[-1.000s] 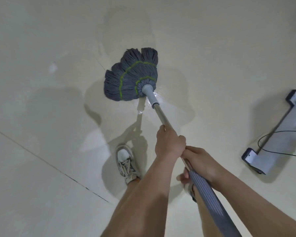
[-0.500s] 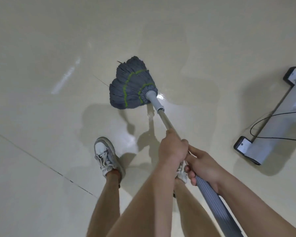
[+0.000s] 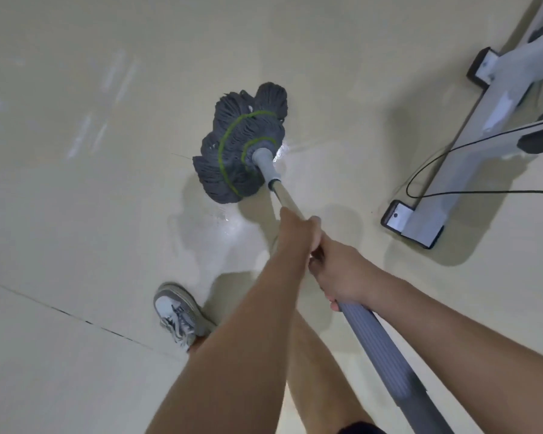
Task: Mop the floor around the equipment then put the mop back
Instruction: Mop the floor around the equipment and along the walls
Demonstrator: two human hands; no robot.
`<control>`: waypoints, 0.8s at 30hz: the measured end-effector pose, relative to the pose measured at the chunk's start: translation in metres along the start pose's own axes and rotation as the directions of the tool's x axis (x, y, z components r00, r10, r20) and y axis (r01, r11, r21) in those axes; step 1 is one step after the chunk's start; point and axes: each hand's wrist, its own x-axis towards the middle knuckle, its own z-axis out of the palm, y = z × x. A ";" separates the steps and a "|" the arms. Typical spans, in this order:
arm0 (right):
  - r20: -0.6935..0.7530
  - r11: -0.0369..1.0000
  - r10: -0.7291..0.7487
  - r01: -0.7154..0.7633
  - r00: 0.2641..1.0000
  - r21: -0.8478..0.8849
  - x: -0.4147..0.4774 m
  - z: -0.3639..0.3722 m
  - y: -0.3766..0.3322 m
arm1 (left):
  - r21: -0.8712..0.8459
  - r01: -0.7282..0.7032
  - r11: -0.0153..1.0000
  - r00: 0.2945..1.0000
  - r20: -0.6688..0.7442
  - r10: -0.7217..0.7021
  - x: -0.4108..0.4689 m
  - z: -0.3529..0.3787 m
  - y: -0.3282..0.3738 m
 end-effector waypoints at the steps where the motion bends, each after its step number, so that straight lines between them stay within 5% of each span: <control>1: 0.004 0.997 -0.031 0.031 1.000 -0.066 0.008 0.004 -0.006 | -0.010 -0.017 1.000 0.999 -0.030 0.017 0.003 -0.009 -0.001; 7: 0.087 0.927 -0.166 0.186 0.982 -0.326 0.049 0.067 -0.045 | -0.005 -0.061 0.998 0.968 -0.245 0.058 0.030 -0.088 -0.027; 14: 0.174 0.961 -0.200 0.228 0.964 -0.156 0.066 0.100 -0.066 | 0.109 -0.004 0.994 0.920 -0.389 0.046 0.053 -0.131 -0.058; 19: 0.057 0.978 -0.192 0.186 0.980 0.092 0.045 0.038 -0.004 | 0.328 -0.051 0.943 0.960 -0.246 0.137 0.036 -0.052 -0.033; 24: -0.075 0.868 0.045 -0.002 0.996 0.496 0.003 -0.021 0.068 | 0.450 -0.138 0.882 0.990 0.029 0.140 0.008 0.061 -0.010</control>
